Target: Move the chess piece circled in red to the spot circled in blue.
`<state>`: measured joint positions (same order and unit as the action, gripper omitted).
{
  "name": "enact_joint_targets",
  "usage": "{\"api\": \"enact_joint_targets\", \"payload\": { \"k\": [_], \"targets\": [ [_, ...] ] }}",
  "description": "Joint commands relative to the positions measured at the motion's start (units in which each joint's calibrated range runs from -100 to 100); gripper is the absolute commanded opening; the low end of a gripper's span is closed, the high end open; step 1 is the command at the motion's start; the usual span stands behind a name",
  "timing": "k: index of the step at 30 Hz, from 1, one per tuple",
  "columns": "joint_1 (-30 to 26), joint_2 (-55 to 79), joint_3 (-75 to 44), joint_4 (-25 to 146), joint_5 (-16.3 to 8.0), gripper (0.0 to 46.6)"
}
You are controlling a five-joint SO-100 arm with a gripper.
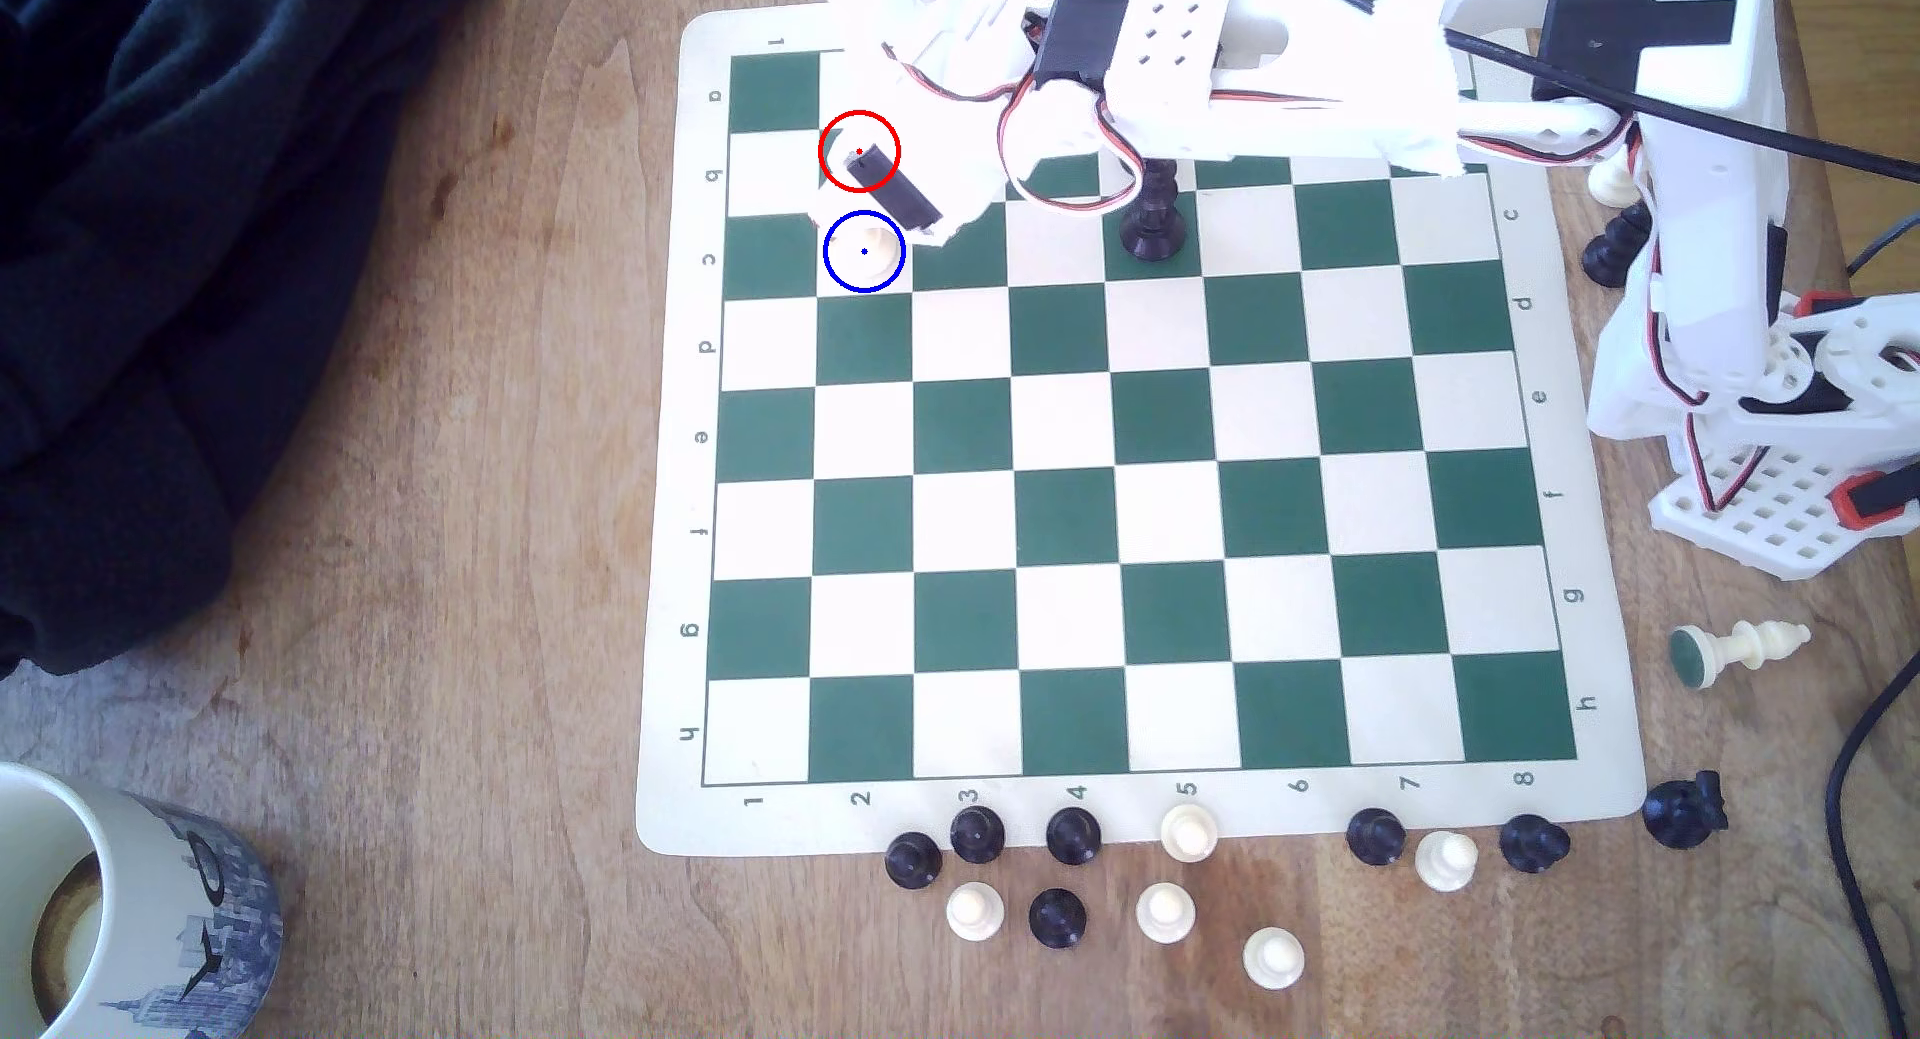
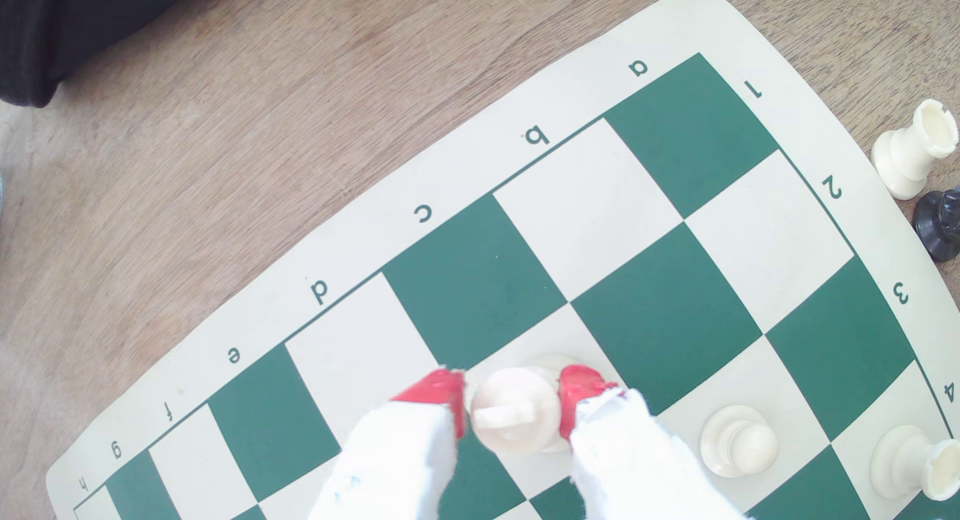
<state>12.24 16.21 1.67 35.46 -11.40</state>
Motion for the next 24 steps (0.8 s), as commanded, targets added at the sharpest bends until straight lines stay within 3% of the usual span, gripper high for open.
{"api": "enact_joint_targets", "payload": {
  "k": [1, 10, 18, 22, 24],
  "targets": [
    [-0.2, -1.9, -0.8, -0.3, 0.0, 20.5],
    [0.6, -8.4, 0.2, 1.6, 0.6, 23.4],
    [-1.5, -26.5, 14.4, 2.7, 2.3, 21.6],
    [-3.4, -40.3, 28.8, -1.9, 3.9, 3.0],
    [-4.1, -47.2, 39.7, -9.3, 4.8, 0.2]
  ]
}}
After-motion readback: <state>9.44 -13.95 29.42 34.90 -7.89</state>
